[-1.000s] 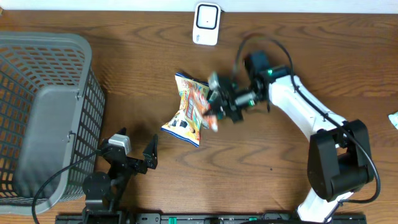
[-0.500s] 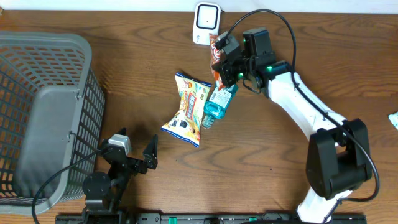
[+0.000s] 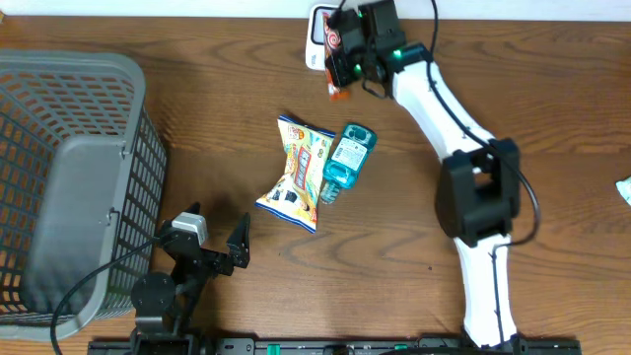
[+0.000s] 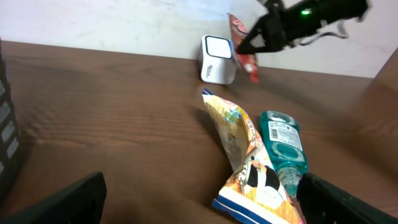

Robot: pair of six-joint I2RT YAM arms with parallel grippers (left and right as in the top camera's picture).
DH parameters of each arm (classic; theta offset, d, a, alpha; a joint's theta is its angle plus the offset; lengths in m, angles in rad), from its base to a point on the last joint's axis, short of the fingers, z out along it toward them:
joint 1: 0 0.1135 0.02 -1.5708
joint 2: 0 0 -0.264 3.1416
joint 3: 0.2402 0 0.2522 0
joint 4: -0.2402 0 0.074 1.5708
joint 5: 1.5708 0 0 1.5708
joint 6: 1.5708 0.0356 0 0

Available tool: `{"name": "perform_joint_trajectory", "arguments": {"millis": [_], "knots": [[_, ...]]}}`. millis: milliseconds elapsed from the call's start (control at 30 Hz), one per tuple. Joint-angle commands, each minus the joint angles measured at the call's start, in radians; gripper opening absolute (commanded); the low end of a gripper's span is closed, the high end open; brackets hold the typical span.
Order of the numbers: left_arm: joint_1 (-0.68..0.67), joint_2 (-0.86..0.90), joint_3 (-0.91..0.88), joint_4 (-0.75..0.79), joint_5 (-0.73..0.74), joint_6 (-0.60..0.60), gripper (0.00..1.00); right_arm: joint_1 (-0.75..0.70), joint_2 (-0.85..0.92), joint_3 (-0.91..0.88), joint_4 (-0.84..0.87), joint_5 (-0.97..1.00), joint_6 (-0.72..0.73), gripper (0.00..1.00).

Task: Scan the item barcode
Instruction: 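Lift the Top bar and hold it in front of the white scanner, then carry the Top bar off the table to the right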

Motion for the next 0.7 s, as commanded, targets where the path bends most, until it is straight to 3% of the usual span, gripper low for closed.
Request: {"name": "perform_joint_trajectory", "arguments": {"millis": [0, 133, 400, 667], "knots": [[0.003, -0.003, -0.019, -0.023, 0.002, -0.006, 0.98, -0.007, 0.104, 0.165, -0.014, 0.003, 0.112, 0.01], [0.003, -0.003, -0.019, -0.023, 0.002, -0.006, 0.98, -0.005, 0.191, 0.278, -0.020, 0.002, 0.159, 0.01], [0.003, -0.003, -0.019, -0.023, 0.002, -0.006, 0.98, 0.002, 0.206, 0.321, -0.062, 0.071, 0.180, 0.01], [0.003, -0.003, -0.019, -0.023, 0.002, -0.006, 0.98, -0.073, 0.176, 0.547, -0.433, 0.082, 0.117, 0.01]]}}
